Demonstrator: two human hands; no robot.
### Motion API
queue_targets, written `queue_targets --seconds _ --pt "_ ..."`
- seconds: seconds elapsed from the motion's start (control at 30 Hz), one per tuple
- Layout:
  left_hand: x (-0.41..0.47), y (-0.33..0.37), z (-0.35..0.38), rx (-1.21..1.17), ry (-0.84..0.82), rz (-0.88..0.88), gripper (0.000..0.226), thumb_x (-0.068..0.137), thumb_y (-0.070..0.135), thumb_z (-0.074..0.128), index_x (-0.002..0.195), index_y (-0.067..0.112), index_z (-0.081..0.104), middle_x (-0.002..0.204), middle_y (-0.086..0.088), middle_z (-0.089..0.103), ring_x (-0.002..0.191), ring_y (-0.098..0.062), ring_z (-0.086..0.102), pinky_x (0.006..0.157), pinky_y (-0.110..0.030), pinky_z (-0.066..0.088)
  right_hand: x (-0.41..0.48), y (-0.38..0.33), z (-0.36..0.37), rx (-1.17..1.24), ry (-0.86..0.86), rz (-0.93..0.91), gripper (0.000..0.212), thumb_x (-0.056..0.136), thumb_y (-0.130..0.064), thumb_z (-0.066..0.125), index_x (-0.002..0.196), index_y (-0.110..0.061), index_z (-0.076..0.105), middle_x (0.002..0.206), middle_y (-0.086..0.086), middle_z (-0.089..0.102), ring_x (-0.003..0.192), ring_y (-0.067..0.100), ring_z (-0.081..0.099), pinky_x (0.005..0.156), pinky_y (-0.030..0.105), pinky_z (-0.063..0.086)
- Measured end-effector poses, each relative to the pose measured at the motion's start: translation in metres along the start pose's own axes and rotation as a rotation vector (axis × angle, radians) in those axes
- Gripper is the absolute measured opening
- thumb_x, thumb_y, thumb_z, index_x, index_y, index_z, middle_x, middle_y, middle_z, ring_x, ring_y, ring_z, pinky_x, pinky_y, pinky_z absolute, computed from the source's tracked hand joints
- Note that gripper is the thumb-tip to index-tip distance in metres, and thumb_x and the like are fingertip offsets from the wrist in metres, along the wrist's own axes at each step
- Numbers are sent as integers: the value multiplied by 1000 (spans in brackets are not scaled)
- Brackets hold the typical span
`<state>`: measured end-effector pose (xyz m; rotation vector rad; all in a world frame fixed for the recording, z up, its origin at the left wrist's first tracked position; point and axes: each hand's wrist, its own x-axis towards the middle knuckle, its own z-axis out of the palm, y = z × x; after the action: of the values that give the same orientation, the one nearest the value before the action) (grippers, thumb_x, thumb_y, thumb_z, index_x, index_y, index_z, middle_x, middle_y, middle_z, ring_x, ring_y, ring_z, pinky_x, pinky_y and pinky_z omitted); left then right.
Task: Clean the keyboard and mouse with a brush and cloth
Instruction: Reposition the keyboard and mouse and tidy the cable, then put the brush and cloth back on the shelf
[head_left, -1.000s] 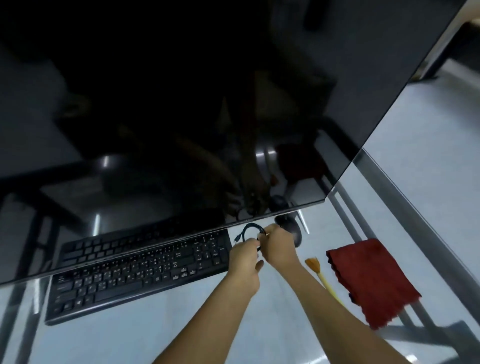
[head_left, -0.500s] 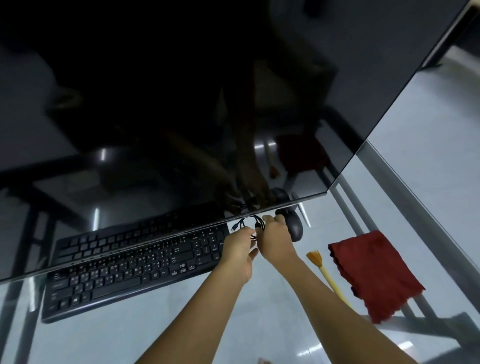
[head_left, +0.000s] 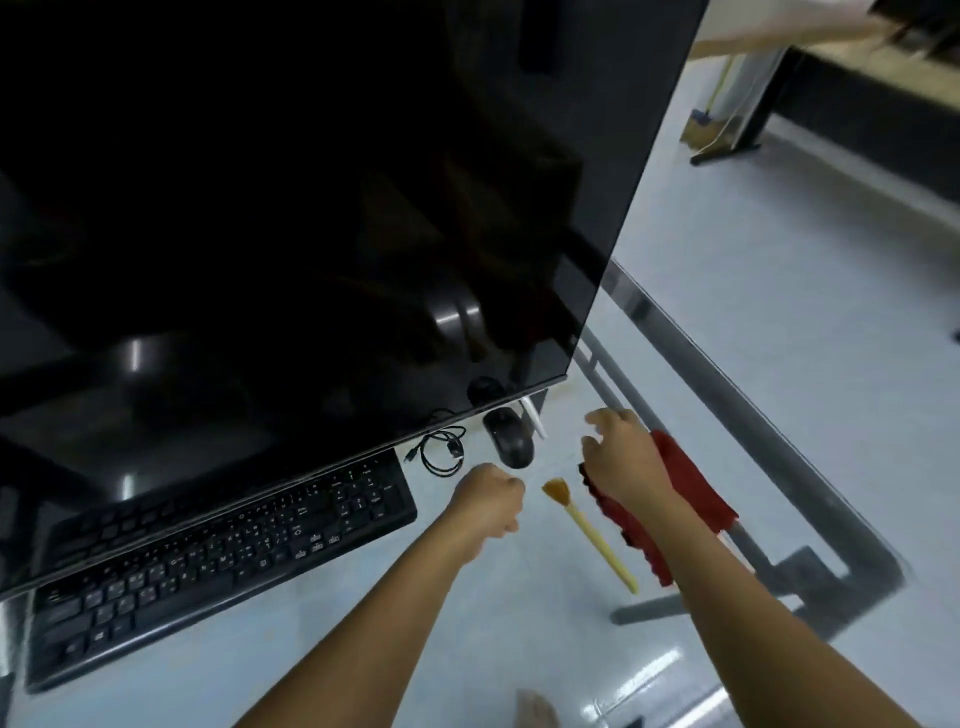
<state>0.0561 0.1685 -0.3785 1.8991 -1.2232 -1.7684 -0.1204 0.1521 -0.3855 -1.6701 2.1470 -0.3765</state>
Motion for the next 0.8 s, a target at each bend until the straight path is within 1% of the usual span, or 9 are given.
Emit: queue_targets --seconds 0.07,0.13,0.2,0.27,0.4,0.47,0.53,0.63,0.8 --pt "5 4 22 241 -17 5 22 95 24 45 91 6 57 91 -9 70 61 -21 63 66 -30 55 6 33 -11 -94 16 74 37 92 -11 51 128 -8 56 132 17 49 114 37 54 96 43 48" --pt "12 9 44 390 -4 -28 30 96 32 42 88 6 56 89 -12 73 62 -22 68 67 -31 58 12 62 -19 -216 20 161 35 90 -13 51 124 -5 54 126 19 49 111 40 50 94 47 47" --pt "18 12 64 454 16 -58 31 95 32 41 85 7 55 82 -11 72 55 -23 68 61 -29 60 16 82 -26 -344 -62 264 41 93 -28 55 126 -6 46 127 17 47 117 37 48 95 46 43" --pt "25 15 83 467 38 -73 26 93 31 43 95 9 56 78 -10 70 52 -24 68 57 -29 60 20 100 -27 -377 -156 313 53 92 -42 57 128 -7 42 127 15 48 119 35 50 96 45 42" --pt "35 22 111 563 129 -30 13 90 20 51 101 14 56 88 -6 66 59 -26 68 52 -30 58 33 125 -25 -163 -287 260 43 92 -41 58 119 -8 48 115 11 63 105 30 61 88 37 46" --pt "37 25 118 580 160 -31 7 88 18 54 92 14 58 89 -7 68 69 -27 70 60 -33 60 37 128 -28 -96 -361 164 35 96 -35 54 119 -9 51 111 9 65 95 25 60 79 30 44" --pt "39 29 121 543 176 -49 8 87 22 55 86 13 56 87 -7 68 72 -26 70 65 -34 60 41 128 -39 2 -384 102 31 98 -31 52 121 -11 49 108 6 62 92 21 57 77 27 40" --pt "37 47 121 456 172 -41 15 89 27 52 91 12 52 94 -9 68 74 -26 70 68 -32 59 48 128 -69 90 -292 49 16 97 -29 54 106 -16 49 99 5 61 88 21 57 74 28 40" --pt "17 135 131 260 30 61 25 94 25 49 112 9 54 86 -11 69 55 -23 69 61 -27 58 75 118 -173 28 87 9 24 99 -24 51 111 -6 59 103 21 67 91 36 59 72 32 38"
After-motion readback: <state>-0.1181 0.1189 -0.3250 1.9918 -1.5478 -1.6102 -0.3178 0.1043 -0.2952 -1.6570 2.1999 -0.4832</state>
